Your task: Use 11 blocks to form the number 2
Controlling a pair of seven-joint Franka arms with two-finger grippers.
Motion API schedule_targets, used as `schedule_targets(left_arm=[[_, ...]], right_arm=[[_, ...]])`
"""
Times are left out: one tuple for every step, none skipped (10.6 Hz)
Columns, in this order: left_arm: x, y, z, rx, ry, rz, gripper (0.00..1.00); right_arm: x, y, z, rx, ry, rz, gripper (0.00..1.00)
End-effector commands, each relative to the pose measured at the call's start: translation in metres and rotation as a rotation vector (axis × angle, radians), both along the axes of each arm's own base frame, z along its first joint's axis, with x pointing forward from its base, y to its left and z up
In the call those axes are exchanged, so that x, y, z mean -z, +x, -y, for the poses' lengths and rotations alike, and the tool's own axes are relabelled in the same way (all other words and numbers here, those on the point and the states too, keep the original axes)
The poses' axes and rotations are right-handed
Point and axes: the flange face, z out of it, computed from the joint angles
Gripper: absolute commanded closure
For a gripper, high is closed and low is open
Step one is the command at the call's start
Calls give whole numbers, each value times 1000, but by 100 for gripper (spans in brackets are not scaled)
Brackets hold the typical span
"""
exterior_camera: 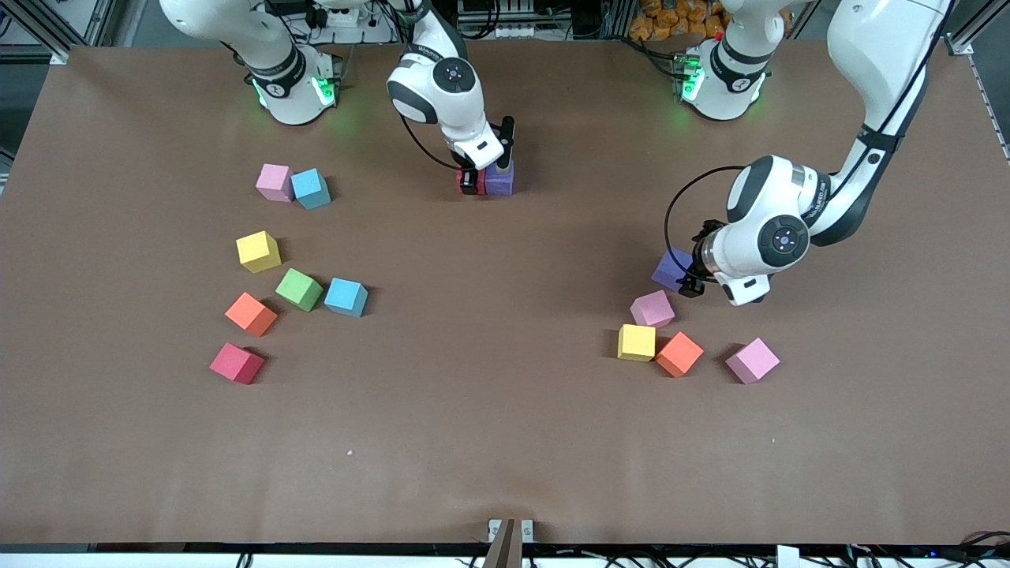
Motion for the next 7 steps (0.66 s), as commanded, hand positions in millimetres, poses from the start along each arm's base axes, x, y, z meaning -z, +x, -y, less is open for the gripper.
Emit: schedule_targets(left_arm=[[4,-3,7,36,1,13,0],[8,-4,10,39,-3,5,0],[11,-5,10,43,-3,6,0],[16,-6,10,51,3,6,0],[18,-6,10,45,1,12,0],[20,-5,11,44,-3,13,0],[25,-6,10,42,-5,4,0]], right_arm=[[1,-3,-6,7,2,5,54],[1,-3,-7,5,2,6,54],[4,-3,-6,5,-3,2,51],[7,-3,-5,7,-7,-2,40],[8,-3,-4,7,-9,-2,29],[7,-3,-6,7,-6,-1,18],[6,-2,-7,10,-3,0,15]])
